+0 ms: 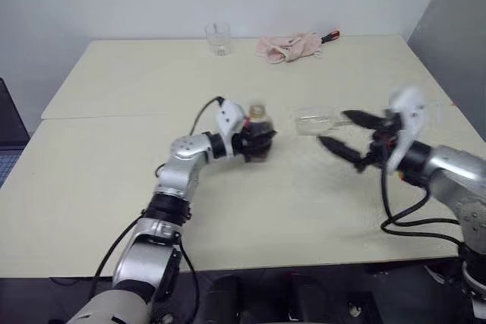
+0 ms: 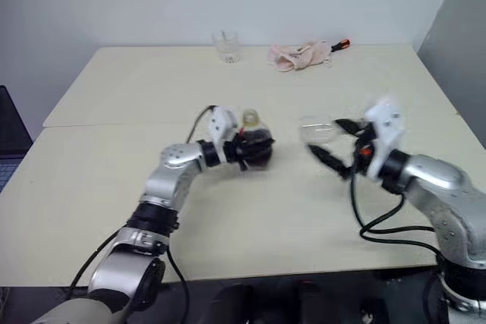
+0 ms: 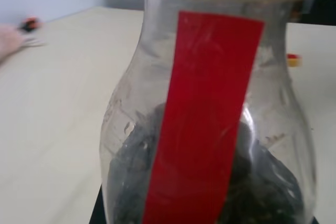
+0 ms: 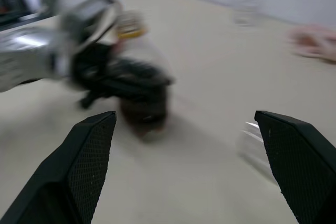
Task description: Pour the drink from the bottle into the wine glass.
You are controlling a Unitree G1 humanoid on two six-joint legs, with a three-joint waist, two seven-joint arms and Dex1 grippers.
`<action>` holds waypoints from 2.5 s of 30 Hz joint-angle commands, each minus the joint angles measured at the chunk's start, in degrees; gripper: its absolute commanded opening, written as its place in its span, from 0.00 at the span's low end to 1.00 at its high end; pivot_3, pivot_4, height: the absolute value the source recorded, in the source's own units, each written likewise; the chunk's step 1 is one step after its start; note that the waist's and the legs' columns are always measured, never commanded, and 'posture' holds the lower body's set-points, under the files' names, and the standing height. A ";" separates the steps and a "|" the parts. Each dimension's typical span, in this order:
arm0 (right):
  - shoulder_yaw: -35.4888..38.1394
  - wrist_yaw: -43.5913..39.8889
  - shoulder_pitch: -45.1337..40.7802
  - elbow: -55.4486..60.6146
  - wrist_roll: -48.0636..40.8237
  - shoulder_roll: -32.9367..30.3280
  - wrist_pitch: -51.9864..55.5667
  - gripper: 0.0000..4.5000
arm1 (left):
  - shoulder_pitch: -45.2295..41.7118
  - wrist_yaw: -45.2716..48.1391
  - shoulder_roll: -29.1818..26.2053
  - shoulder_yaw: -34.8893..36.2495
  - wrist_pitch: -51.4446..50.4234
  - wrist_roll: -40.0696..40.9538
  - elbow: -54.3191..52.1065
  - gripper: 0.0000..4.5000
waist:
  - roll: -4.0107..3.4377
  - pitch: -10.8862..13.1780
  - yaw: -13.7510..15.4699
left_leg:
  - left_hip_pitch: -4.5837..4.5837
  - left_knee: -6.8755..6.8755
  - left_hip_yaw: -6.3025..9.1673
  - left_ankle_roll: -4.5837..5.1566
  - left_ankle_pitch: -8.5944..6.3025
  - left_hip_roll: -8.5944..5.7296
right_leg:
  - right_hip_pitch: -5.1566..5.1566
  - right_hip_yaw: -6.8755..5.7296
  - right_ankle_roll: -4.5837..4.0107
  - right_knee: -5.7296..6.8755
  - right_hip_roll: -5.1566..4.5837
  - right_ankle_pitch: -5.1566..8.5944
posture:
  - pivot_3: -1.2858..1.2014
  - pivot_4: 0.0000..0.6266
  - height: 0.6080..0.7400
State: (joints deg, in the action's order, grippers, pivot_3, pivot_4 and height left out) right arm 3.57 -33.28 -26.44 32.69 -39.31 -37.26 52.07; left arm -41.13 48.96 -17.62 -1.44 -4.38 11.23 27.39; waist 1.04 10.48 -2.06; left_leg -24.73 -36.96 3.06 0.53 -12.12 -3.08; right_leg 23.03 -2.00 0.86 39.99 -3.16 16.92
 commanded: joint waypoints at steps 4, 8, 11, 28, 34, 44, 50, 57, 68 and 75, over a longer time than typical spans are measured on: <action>-11.87 3.14 -10.14 -12.05 10.53 10.36 -8.51 1.00 | 0.61 -12.50 -5.03 7.98 1.98 -1.46 0.67 0.27 | 0.08 0.01 0.75 | -0.04 -0.04 0.03 -0.16 0.09 -0.10 | 0.04 -0.01 0.00 0.00 -0.10 0.00 | 0.52 0.24 1.00; -16.51 3.51 -12.17 -16.66 15.47 15.38 -12.40 1.00 | 1.82 -19.72 -6.79 12.08 1.62 -1.48 1.14 0.27 | 0.12 0.00 1.41 | -0.08 -0.06 0.05 -0.24 0.14 -0.28 | 0.08 0.00 0.01 -0.01 -0.26 -0.01 | 0.52 0.24 1.00; -20.08 3.58 -13.44 -19.01 18.09 19.92 -14.25 1.00 | 4.27 -24.53 -7.65 16.16 0.80 -0.22 0.69 0.27 | 0.17 -0.03 1.03 | -0.09 -0.04 0.03 -0.25 0.14 -0.31 | 0.14 0.05 0.02 0.03 -0.29 -0.02 | 0.52 0.24 1.00; -21.23 -1.98 -14.91 -21.77 21.52 23.02 -15.68 1.00 | 12.43 -32.66 -5.39 20.55 -4.96 4.88 -8.25 0.69 | 0.57 -0.28 0.56 | -0.07 0.00 0.13 -0.27 0.14 -0.29 | 0.17 0.03 0.02 0.04 -0.26 -0.02 | 0.52 0.24 1.00; -20.49 -2.86 -15.21 -22.49 22.12 22.98 -15.98 1.00 | 13.85 -33.27 -6.26 21.06 -6.22 5.05 -10.80 0.99 | 0.59 -0.29 0.63 | -0.07 -0.01 0.14 -0.28 0.13 -0.29 | 0.17 0.02 0.02 0.04 -0.26 -0.02 | 0.52 0.24 1.00; -18.94 -5.93 -15.58 -23.31 21.73 21.07 -16.34 1.00 | 23.19 -32.24 -8.54 22.00 -15.91 8.50 -27.69 0.99 | 0.59 -0.29 0.49 | -0.07 0.01 0.13 -0.32 0.10 -0.28 | 0.18 0.12 0.01 0.01 -0.26 -0.02 | 0.52 0.24 1.00; -16.19 -11.19 -16.82 -27.08 22.64 14.29 -18.98 1.00 | 34.72 -30.91 -9.64 26.22 -22.08 13.01 -40.72 0.99 | 0.59 -0.30 0.65 | -0.06 0.02 0.14 -0.37 0.06 -0.27 | 0.16 0.13 0.01 -0.02 -0.26 -0.02 | 0.52 0.24 1.00; -17.27 -26.23 -21.79 -43.82 30.12 -4.50 -30.54 1.00 | 50.74 -15.45 -12.01 26.46 -25.47 25.52 -52.95 0.99 | 0.59 -0.29 1.39 | -0.06 0.02 0.03 -0.22 -0.05 -0.29 | 0.10 0.13 -0.01 -0.12 -0.33 -0.01 | 0.52 0.24 1.00; -31.56 -30.58 -50.07 -94.44 55.94 -2.04 -56.97 1.00 | 30.51 -8.68 -20.22 -1.50 -26.47 11.82 -53.10 0.99 | 0.44 -0.25 1.31 | 0.10 0.04 -0.15 -0.38 0.05 -0.10 | -0.09 0.18 -0.13 -0.23 -0.13 -0.06 | 0.52 0.24 1.00; -31.98 -29.14 -52.81 -104.49 61.73 1.39 -61.04 1.00 | 27.20 -9.36 -17.88 -3.39 -24.35 9.23 -51.37 0.99 | 0.43 -0.24 0.50 | 0.02 0.08 -0.17 -0.40 0.06 -0.03 | -0.08 0.19 -0.13 -0.44 -0.11 -0.06 | 0.52 0.24 1.00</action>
State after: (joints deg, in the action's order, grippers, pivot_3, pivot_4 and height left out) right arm -28.18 -63.48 -76.95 -69.84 20.40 -34.81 -7.73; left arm -14.36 39.80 -35.54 -5.61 -29.77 21.08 -22.70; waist 1.47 10.24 -1.56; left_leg -24.71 -36.88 2.90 0.13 -12.06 -3.10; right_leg 22.97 -1.82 0.73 39.56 -3.26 16.85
